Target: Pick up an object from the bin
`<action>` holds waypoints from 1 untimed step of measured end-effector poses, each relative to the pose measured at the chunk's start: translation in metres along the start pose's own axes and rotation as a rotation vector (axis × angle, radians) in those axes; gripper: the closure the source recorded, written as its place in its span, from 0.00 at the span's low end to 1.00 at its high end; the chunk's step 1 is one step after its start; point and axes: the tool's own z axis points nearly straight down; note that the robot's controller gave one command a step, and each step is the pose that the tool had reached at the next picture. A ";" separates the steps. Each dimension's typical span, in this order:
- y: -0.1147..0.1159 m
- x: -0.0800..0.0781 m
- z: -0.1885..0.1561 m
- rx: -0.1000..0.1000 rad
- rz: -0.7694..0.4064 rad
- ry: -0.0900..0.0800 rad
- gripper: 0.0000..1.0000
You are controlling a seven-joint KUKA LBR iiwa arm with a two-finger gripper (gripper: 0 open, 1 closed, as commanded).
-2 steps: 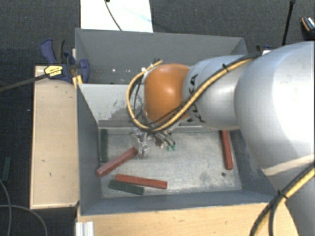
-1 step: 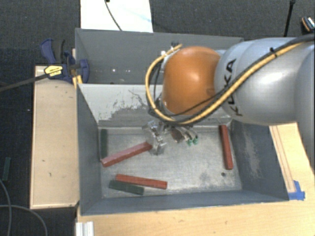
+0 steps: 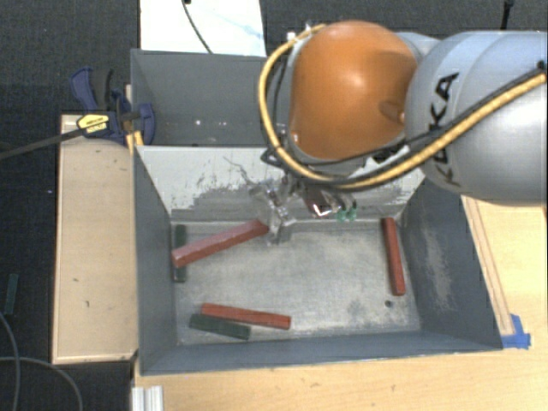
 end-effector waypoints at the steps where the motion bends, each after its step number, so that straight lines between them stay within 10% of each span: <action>1: -0.019 -0.018 0.043 -0.002 -0.240 0.013 1.00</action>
Offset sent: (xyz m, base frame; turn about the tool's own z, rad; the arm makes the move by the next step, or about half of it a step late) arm 0.0236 -0.0103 -0.0418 -0.2410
